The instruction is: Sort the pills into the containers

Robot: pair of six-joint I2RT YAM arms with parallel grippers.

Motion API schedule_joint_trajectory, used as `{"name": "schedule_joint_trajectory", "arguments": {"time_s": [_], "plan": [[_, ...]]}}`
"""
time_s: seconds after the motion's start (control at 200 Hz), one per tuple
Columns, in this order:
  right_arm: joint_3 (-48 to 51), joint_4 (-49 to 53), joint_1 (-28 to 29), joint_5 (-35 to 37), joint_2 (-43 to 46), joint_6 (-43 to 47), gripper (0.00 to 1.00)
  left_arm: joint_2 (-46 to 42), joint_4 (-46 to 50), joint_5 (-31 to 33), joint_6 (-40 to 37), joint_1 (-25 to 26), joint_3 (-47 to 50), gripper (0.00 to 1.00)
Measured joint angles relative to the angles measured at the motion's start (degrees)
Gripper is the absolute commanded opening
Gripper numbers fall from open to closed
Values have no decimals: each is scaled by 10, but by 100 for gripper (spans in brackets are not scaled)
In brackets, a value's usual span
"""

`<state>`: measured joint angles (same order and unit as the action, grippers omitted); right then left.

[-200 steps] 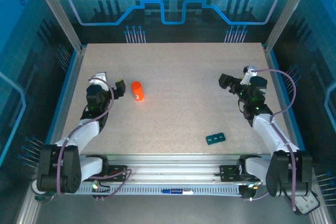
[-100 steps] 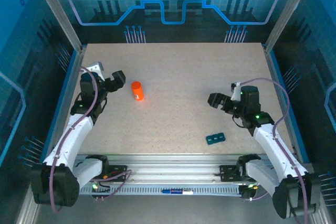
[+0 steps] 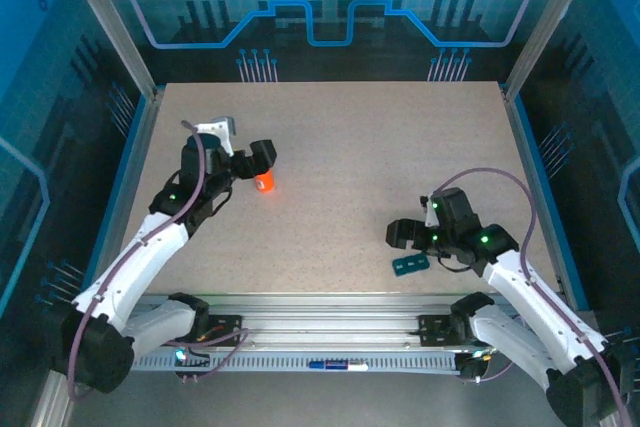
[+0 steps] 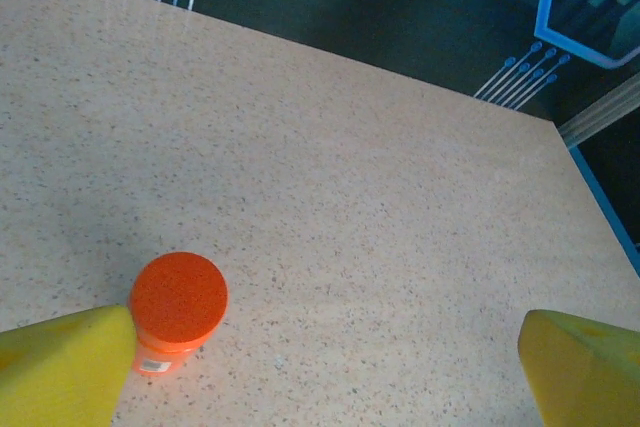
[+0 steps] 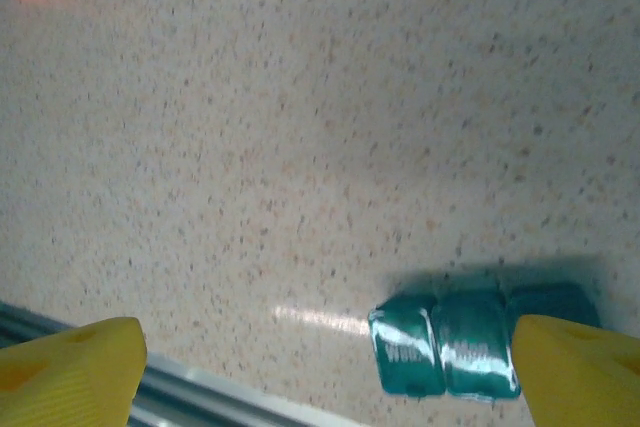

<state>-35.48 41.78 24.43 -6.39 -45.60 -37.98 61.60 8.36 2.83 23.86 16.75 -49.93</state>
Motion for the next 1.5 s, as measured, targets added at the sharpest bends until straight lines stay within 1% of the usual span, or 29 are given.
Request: {"name": "schedule_joint_trajectory", "arguments": {"time_s": [0.225, 0.425, 0.655, 0.861, 1.501], "plan": [[30, 36, 86, 19, 11, -54, 93, 32, 2, 13, -13, 26, -12, 99], [47, 54, 127, 31, 2, -86, 92, 52, -3, 19, -22, 44, -24, 99], [61, 46, 132, 32, -8, -108, 92, 67, -9, 23, -33, 59, -32, 99], [77, 7, 133, 29, -43, -121, 92, 69, -9, 25, -34, 62, -32, 99], [77, -104, 134, 19, -144, -122, 93, 71, -13, 30, -35, 72, -32, 99]]}}
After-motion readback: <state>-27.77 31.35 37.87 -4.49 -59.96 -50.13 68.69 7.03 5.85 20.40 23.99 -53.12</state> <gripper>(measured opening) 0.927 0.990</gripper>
